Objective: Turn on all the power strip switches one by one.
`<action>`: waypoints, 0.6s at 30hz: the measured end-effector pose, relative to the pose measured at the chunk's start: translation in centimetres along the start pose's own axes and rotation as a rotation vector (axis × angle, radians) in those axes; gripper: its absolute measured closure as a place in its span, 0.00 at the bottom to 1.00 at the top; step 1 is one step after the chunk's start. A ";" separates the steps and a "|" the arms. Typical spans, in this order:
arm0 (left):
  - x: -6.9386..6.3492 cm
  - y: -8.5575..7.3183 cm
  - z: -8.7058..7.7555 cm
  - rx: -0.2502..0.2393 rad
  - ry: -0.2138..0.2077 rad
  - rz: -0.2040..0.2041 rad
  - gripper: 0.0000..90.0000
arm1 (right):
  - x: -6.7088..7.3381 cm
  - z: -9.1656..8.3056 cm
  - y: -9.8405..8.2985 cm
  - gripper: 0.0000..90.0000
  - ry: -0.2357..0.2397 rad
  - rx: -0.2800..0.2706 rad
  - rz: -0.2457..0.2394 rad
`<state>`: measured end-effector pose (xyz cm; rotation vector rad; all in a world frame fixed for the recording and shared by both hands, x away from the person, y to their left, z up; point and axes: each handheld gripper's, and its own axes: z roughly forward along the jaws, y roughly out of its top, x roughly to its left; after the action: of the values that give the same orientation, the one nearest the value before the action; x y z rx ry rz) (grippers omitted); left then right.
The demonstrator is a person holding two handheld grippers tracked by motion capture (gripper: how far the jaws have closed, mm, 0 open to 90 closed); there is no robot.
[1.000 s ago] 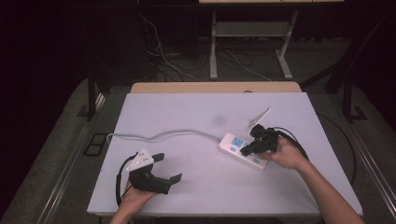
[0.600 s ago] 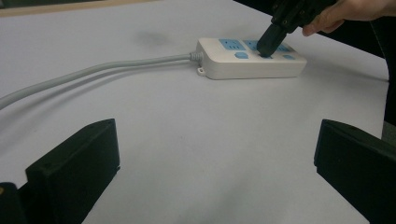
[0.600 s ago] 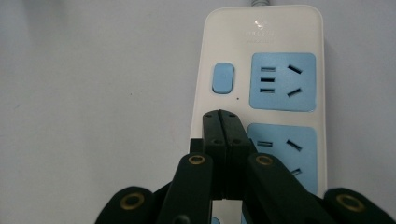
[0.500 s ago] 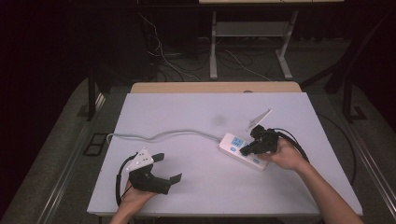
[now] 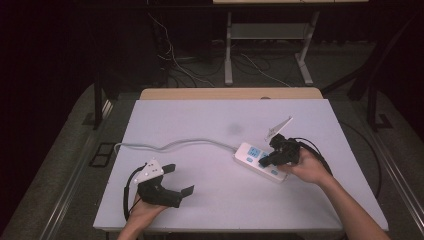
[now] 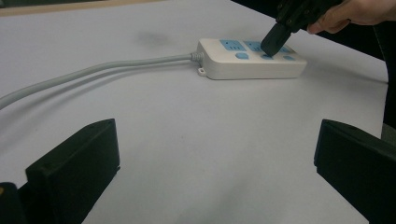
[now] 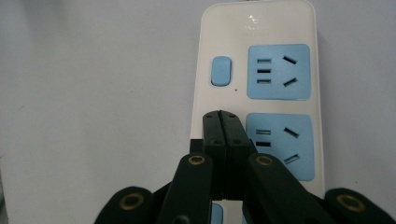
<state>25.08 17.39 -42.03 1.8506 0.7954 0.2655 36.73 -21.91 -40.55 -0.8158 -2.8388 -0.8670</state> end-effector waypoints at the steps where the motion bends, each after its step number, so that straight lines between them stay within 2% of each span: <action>1: 0.0 0.0 0.0 0.000 0.000 -0.001 0.00 | 0.0 -0.1 0.0 1.00 0.000 0.001 0.000; 10: 0.0 0.0 0.0 -0.002 -0.001 -0.003 0.00 | 0.0 -1.4 0.2 1.00 0.007 -0.038 0.017; 18: -0.1 0.0 0.0 -0.001 -0.001 -0.005 0.00 | 0.0 -2.2 1.4 1.00 0.004 -0.052 -0.001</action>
<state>25.01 17.39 -42.04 1.8472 0.7984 0.2617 37.25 -22.10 -37.96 -0.8181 -2.8248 -0.9452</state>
